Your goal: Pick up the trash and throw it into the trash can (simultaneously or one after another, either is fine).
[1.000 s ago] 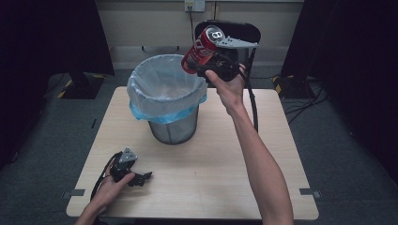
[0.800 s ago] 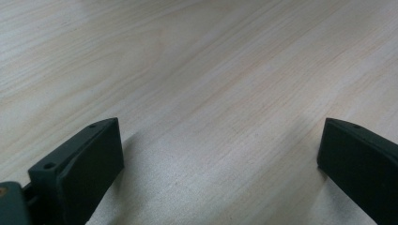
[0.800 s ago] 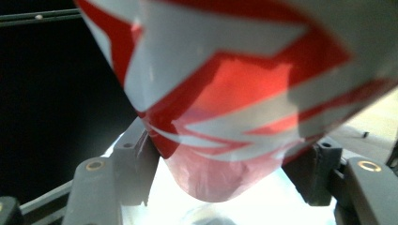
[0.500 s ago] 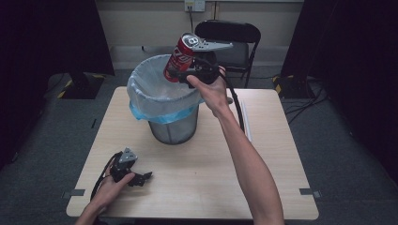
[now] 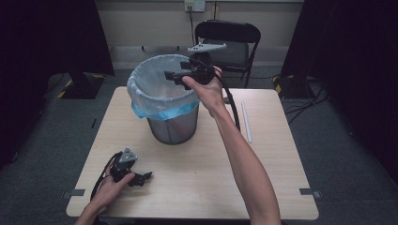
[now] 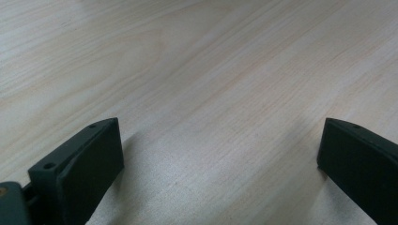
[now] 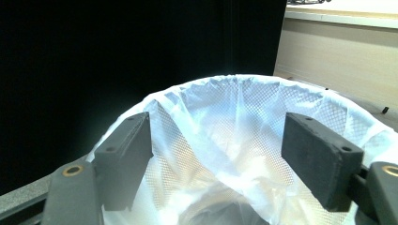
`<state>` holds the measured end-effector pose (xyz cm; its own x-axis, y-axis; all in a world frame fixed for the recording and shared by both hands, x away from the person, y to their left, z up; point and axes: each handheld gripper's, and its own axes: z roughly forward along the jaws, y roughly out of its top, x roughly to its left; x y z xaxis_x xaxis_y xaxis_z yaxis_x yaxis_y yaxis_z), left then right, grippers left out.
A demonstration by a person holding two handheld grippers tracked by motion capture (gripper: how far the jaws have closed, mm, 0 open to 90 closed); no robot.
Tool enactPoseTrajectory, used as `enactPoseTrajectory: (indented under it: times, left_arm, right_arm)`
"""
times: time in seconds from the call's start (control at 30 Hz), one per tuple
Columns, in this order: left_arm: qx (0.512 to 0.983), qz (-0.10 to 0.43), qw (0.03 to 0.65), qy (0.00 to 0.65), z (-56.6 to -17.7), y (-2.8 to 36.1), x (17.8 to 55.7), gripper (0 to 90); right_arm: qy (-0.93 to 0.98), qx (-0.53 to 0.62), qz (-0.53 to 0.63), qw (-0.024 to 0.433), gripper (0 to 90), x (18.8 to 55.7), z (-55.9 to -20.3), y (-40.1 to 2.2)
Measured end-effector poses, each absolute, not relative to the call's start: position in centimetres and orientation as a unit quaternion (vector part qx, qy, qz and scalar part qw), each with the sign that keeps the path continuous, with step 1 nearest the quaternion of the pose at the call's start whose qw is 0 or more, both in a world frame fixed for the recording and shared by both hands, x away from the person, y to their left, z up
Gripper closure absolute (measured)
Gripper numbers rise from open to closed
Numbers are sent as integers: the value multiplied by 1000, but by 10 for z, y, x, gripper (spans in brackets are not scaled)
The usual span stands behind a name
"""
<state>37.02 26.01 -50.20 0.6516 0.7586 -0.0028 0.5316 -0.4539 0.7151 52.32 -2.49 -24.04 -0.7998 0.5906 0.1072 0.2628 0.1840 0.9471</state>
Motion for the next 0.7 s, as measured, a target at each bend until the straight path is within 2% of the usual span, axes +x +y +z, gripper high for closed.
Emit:
enactPoseTrajectory:
  times: [0.7]
  left_arm:
    - [837, 161, 353, 385, -502, 260, 370, 1]
  right_arm:
    - [747, 296, 574, 156, 217, 519, -234, -47]
